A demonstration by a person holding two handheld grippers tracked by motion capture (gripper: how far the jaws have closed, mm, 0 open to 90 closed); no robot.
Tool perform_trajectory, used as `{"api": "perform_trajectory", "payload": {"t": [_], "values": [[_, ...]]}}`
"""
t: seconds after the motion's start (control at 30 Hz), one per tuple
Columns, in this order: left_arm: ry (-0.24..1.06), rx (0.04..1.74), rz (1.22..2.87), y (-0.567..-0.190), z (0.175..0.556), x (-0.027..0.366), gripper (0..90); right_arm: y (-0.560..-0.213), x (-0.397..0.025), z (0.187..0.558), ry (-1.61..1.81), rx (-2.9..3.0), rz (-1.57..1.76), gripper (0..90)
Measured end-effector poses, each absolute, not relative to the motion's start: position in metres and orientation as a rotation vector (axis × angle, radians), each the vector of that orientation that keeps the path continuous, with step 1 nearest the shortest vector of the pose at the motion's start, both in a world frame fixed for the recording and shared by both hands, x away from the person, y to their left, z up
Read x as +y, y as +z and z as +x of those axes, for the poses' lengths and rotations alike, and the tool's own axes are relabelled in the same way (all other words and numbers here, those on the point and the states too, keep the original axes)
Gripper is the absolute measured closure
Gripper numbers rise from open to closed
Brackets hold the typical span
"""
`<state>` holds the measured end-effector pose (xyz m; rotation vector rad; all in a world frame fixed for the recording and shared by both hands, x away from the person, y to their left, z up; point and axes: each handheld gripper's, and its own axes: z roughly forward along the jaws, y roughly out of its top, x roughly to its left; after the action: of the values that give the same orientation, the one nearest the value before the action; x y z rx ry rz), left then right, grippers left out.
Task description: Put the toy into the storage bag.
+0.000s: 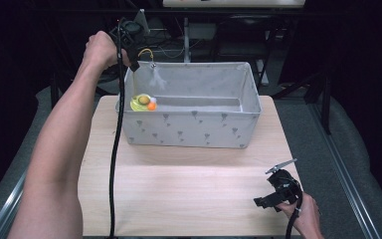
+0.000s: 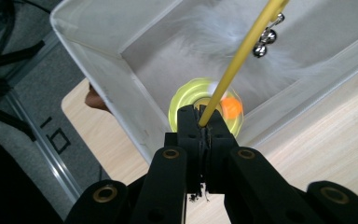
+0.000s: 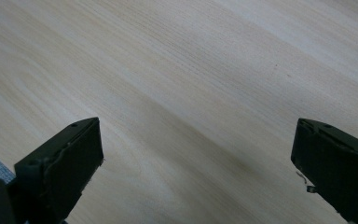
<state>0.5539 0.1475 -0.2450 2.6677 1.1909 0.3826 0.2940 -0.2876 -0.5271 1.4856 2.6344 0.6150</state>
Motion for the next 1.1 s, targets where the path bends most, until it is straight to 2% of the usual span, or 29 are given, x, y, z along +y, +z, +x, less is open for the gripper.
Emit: {"api": "perform_trajectory", "payload": {"t": [1.1], "values": [[0.321,1.197,2.677,-0.268,0.543,0.164,88.2,-0.528,-0.286,0.294,0.649,2.63,1.498,1.8]]}}
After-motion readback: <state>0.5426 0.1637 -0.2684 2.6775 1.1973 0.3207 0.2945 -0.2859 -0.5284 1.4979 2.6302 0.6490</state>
